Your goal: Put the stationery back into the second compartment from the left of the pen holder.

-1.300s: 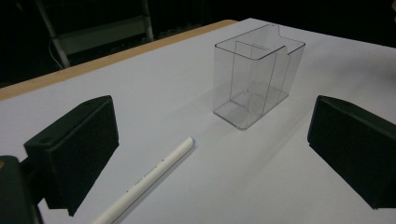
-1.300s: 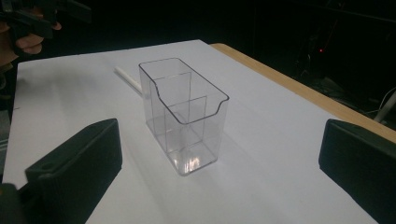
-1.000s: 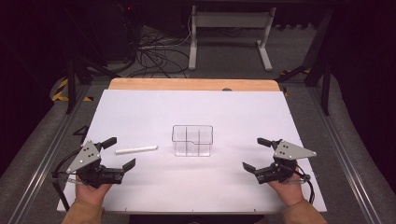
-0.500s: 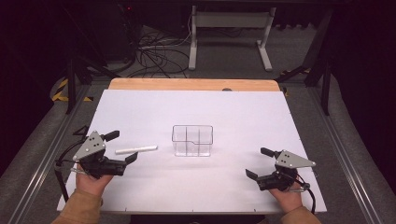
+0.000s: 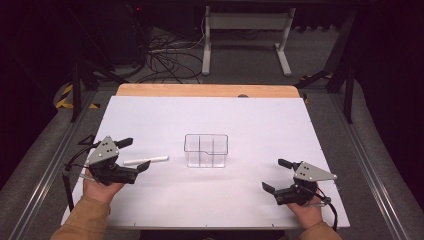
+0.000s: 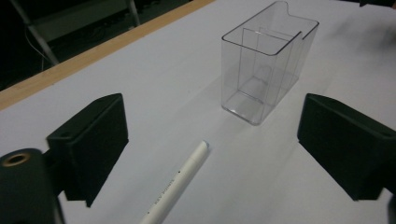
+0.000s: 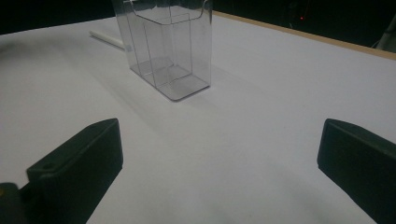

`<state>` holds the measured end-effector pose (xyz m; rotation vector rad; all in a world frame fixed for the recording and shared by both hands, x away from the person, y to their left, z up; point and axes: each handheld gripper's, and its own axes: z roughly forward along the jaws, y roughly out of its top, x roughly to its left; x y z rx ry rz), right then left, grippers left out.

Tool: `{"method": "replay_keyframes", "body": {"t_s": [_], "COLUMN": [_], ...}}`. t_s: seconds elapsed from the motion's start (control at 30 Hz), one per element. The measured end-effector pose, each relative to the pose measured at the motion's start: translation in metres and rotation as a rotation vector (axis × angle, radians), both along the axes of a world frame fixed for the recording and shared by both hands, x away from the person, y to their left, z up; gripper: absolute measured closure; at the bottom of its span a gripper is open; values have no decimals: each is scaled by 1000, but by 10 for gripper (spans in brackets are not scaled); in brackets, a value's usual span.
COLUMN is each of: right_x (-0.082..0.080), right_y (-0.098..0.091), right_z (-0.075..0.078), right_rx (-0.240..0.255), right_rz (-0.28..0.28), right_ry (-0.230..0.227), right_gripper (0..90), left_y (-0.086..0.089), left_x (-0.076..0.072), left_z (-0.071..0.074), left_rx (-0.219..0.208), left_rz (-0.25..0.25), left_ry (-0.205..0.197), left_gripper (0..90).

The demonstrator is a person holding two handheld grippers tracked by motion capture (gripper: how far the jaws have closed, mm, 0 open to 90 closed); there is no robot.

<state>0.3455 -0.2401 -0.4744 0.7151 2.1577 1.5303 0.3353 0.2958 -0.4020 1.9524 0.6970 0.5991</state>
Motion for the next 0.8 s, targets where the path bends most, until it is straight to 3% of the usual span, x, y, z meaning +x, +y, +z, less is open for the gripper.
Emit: {"method": "replay_keyframes", "body": {"t_s": [0.1,0.17,0.2,0.3,0.37,0.5,0.57,0.8], "right_x": [0,0,0,0,0,0,1,1], "right_y": [0,0,0,0,0,1,1,1], "right_z": [0,0,0,0,0,0,-1,-1], "right_rx": [1,2,1,2,3,4,4,5], "right_rz": [2,4,4,7,9,16,20,28], "right_ry": [2,3,3,4,5,10,10,19], "right_gripper": [10,11,11,13,13,17,18,24], "left_y": [-1,-3,-5,-6,-6,-8,-10,-10], "left_x": [4,9,14,21,24,32,38,45], "left_z": [2,3,5,6,6,7,6,7], "left_rx": [21,45,77,92,102,127,159,205], "left_rz": [-18,-41,-49,-71,-72,-99,-121,-152], "left_ry": [17,52,71,110,105,143,175,198], "left_gripper": [138,153,153,158,160,173,174,182]}}
